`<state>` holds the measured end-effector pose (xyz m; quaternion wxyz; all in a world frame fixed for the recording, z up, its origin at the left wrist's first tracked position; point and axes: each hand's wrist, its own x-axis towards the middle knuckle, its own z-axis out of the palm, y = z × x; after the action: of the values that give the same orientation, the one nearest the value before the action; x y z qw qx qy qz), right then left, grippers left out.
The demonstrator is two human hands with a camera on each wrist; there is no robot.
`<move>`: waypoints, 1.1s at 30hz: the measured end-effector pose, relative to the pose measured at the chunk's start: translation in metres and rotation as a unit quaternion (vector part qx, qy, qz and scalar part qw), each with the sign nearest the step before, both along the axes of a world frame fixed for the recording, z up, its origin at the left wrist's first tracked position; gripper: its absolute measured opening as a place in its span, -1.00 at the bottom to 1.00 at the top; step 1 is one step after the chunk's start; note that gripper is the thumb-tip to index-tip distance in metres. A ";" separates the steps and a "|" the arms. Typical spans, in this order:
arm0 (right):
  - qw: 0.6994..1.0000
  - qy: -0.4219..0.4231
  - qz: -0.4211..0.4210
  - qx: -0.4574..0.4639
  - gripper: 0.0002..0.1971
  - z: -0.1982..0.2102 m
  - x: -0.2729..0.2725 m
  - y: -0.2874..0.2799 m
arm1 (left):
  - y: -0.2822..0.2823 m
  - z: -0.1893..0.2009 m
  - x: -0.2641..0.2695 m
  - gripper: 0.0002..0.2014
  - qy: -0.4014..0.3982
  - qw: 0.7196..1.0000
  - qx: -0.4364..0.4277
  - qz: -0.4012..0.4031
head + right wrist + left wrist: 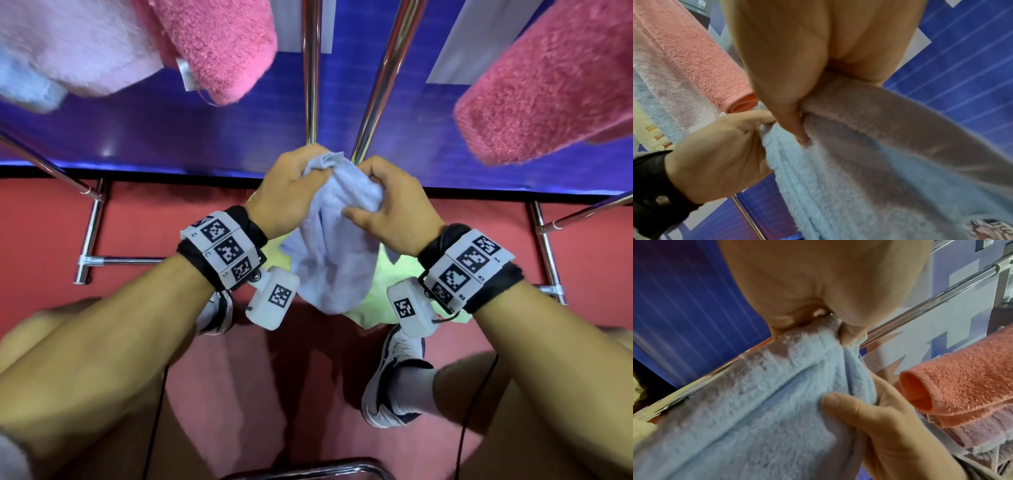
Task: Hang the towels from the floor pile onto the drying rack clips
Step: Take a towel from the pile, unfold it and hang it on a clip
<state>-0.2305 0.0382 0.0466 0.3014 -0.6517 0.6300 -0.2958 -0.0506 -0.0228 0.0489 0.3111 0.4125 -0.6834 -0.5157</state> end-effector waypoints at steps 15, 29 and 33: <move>0.976 0.177 0.041 0.117 -0.73 -0.024 -0.024 0.003 | -0.020 -0.014 0.022 -0.80 -0.036 0.982 -0.020 0.185; 0.959 0.207 -0.075 0.180 -0.70 -0.030 -0.053 0.006 | -0.033 -0.027 0.052 -0.95 -0.029 0.975 -0.012 0.221; 0.976 0.116 -0.069 0.169 -0.66 -0.021 -0.040 0.003 | -0.023 -0.023 0.038 -0.82 0.009 0.978 0.061 0.199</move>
<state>-0.2705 0.0412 0.0254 0.3111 -0.5766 0.7446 -0.1280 -0.0125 -0.0457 0.0260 0.3879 0.5542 -0.5522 -0.4873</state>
